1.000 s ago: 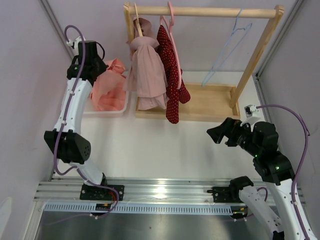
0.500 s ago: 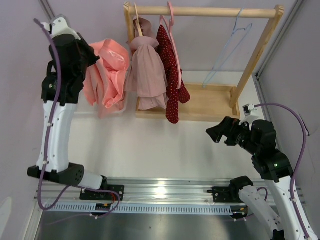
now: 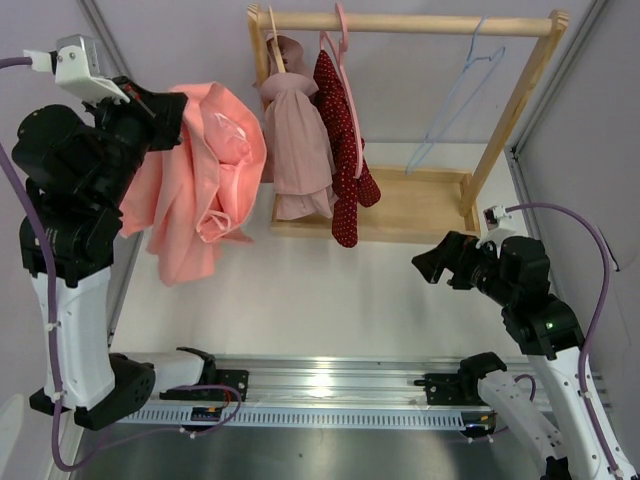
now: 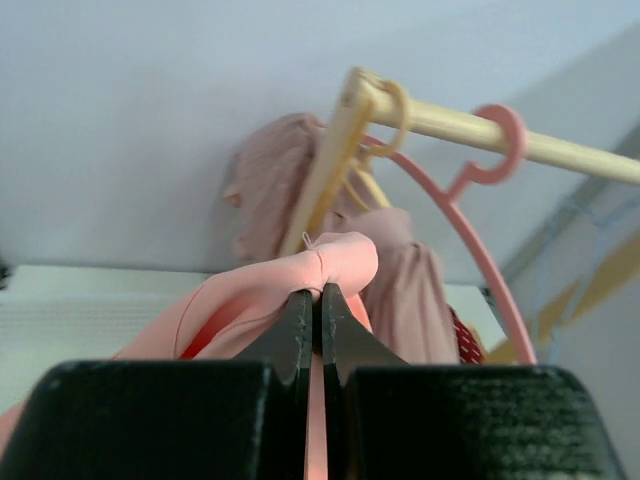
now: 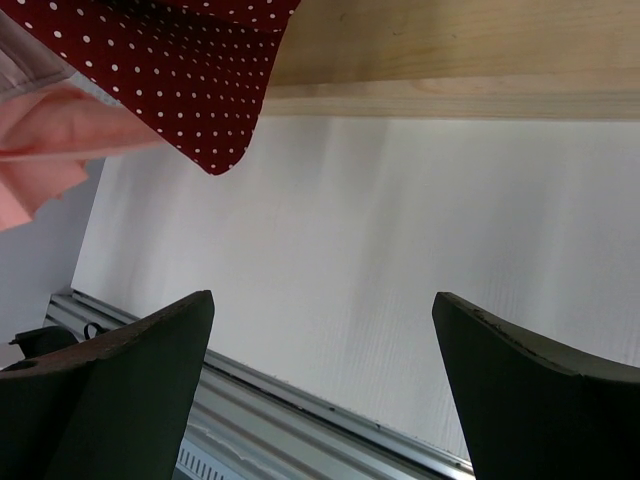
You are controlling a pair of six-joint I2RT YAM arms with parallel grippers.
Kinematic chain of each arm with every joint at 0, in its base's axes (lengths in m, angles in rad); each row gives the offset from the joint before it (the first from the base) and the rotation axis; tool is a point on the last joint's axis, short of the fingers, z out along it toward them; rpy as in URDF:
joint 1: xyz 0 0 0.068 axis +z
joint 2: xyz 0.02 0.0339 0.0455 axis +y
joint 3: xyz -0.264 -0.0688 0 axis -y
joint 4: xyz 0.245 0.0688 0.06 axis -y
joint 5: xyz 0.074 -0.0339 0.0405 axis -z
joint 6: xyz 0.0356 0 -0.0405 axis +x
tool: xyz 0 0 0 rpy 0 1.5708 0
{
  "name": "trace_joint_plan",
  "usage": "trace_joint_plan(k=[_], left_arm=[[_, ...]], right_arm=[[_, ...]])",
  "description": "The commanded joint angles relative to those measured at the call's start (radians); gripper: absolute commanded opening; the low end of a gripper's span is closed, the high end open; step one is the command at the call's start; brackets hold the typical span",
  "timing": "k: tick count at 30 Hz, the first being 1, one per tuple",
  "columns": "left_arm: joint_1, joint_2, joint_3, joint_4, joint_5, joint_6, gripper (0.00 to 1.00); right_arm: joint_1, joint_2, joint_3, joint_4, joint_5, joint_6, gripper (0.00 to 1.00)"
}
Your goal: Place the skirt on the hanger
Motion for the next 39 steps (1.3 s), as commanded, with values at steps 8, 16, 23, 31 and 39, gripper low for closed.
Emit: trace_joint_plan(k=[8, 16, 23, 31, 39], left_arm=[[-0.009, -0.204, -0.144, 0.119, 0.515, -0.083, 0.0], [-0.01, -0.356, -0.494, 0.214, 0.669, -0.157, 0.0], [-0.13, -0.394, -0.764, 0.312, 0.636, -0.208, 0.0], [-0.279, -0.396, -1.002, 0.441, 0.377, -0.284, 0.0], [-0.28, -0.416, -1.244, 0.558, 0.246, -0.39, 0.0]], right_arm=[[0.005, 0.031, 0.075, 0.024, 0.015, -0.033, 0.99], [0.005, 0.054, 0.092, 0.027, 0.009, -0.041, 0.99], [0.019, 0.046, 0.071, 0.046, -0.017, -0.017, 0.99], [0.089, 0.023, 0.012, 0.06, -0.026, 0.043, 0.99], [0.377, -0.021, -0.179, 0.174, 0.171, 0.271, 0.98]])
